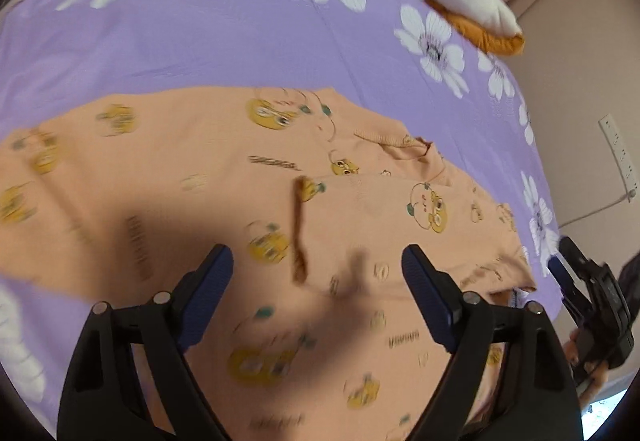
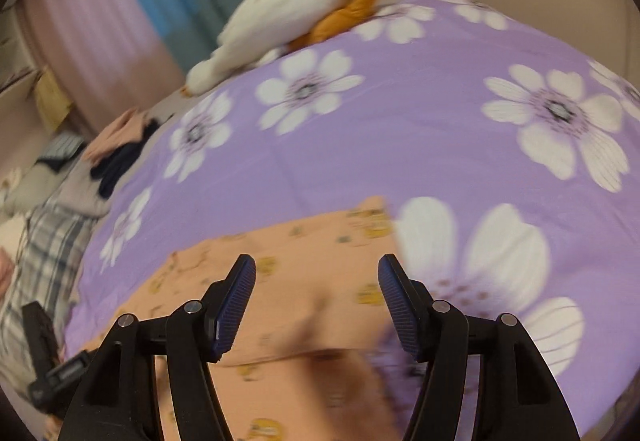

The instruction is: Fold small clothes

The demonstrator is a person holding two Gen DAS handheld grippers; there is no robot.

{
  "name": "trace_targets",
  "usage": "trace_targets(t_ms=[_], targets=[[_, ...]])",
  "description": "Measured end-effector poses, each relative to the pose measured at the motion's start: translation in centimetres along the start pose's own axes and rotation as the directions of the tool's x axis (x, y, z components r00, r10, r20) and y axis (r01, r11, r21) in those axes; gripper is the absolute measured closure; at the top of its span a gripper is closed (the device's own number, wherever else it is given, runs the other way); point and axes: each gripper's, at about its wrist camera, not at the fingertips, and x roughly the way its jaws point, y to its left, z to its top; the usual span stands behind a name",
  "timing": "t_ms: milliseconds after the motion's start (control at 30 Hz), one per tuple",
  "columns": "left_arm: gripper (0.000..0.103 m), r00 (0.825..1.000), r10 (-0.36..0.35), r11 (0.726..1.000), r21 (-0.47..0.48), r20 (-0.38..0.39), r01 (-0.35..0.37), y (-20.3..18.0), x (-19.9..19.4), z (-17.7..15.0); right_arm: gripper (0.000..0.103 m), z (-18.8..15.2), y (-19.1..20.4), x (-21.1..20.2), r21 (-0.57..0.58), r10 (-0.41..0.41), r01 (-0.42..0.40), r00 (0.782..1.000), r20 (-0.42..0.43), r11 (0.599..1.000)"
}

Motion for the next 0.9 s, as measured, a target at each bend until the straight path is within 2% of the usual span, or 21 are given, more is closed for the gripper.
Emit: trace_targets(t_ms=[67, 100, 167, 200, 267, 367, 433, 467, 533, 567, 733, 900], targets=[[0.026, 1.0, 0.011, 1.0, -0.009, -0.021, -0.011, -0.1, 1.2, 0.5, 0.039, 0.1, -1.4, 0.0, 0.035, -0.013, 0.013, 1.0, 0.006, 0.999], [0.027, 1.0, 0.017, 1.0, 0.003, -0.002, -0.017, -0.4, 1.5, 0.8, 0.039, 0.0, -1.8, -0.1, 0.045, -0.017, 0.017, 1.0, 0.009, 0.999], [0.048, 1.0, 0.021, 1.0, 0.02, -0.004, -0.021, -0.8, 1.8, 1.1, 0.039, 0.1, -2.5, 0.1, 0.063, -0.017, 0.016, 1.0, 0.01, 0.998], [0.053, 1.0, 0.021, 1.0, 0.017, -0.01, -0.02, -1.0, 1.9, 1.2, 0.039, 0.1, -2.8, 0.2, 0.078, -0.016, 0.015, 1.0, 0.008, 0.997], [0.076, 1.0, 0.027, 1.0, 0.015, -0.011, -0.026, -1.0, 2.2, 1.3, 0.039, 0.2, -3.5, 0.5, 0.098, -0.017, 0.016, 1.0, 0.008, 0.995], [0.095, 1.0, 0.026, 1.0, -0.005, 0.014, -0.026, -1.0, 1.7, 1.0, 0.039, -0.1, -4.3, 0.3, 0.112, -0.021, 0.021, 1.0, 0.005, 0.994], [0.098, 0.999, 0.022, 1.0, -0.02, 0.037, -0.022, -0.9, 1.0, 1.1, 0.039, -0.1, -4.3, 0.6, 0.119, -0.013, 0.014, 1.0, -0.004, 0.993], [0.098, 0.999, -0.001, 1.0, -0.03, 0.051, 0.003, -1.0, 0.5, 1.2, 0.039, -0.2, -4.4, 0.6, 0.122, -0.009, 0.01, 1.0, -0.008, 0.993], [0.098, 0.994, -0.039, 0.998, -0.041, 0.1, 0.043, -0.9, -1.3, 1.5, 0.039, -0.3, -4.3, 0.6, 0.122, -0.006, 0.007, 1.0, -0.01, 0.992], [0.098, 0.991, -0.036, 0.999, -0.035, 0.127, 0.041, -1.0, -2.3, 1.6, 0.039, -0.3, -4.3, 0.6, 0.12, -0.007, 0.008, 1.0, -0.009, 0.993], [0.098, 0.972, 0.029, 1.0, -0.012, 0.233, -0.027, -0.1, -5.9, 2.6, 0.039, -0.3, -3.8, 0.5, 0.106, 0.013, -0.013, 1.0, -0.008, 0.994], [0.098, 0.965, 0.112, 0.993, -0.064, 0.237, -0.1, 3.0, -5.8, 3.2, 0.039, -0.6, -3.1, 1.4, 0.088, 0.045, -0.041, 0.998, -0.036, 0.995]])
